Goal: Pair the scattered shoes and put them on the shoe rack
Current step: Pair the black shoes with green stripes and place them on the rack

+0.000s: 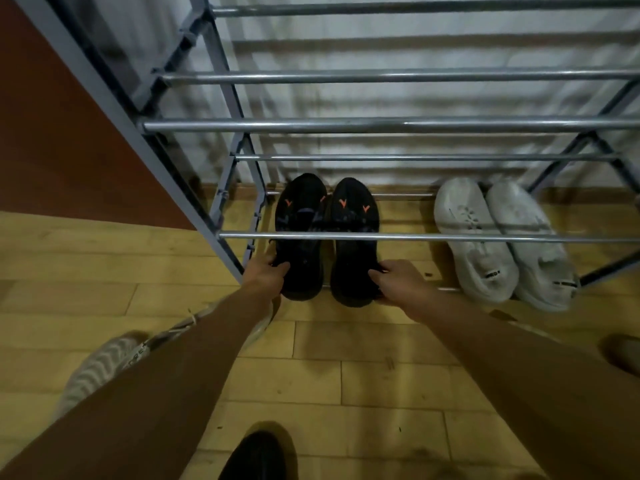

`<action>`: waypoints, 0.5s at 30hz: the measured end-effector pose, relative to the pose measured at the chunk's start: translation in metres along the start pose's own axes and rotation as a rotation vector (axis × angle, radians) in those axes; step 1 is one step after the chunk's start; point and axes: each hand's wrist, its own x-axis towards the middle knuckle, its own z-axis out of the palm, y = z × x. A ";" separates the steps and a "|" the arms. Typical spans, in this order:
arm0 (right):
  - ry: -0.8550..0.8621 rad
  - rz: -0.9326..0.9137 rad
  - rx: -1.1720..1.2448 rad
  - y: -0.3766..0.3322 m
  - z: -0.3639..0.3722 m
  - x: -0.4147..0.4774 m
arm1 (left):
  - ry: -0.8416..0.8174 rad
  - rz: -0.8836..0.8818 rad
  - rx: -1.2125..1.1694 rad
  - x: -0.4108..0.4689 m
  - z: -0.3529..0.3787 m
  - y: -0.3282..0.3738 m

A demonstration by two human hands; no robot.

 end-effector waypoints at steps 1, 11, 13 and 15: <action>0.001 -0.009 -0.003 0.001 0.000 -0.002 | 0.004 0.002 -0.024 -0.004 -0.001 0.000; 0.073 -0.072 -0.363 -0.040 0.012 -0.100 | -0.064 0.021 -0.051 -0.106 -0.083 -0.022; 0.045 -0.106 -0.423 -0.049 0.022 -0.133 | -0.053 0.018 -0.057 -0.132 -0.110 -0.036; -0.020 -0.126 -0.470 -0.054 0.036 -0.169 | -0.065 0.042 -0.019 -0.162 -0.133 -0.050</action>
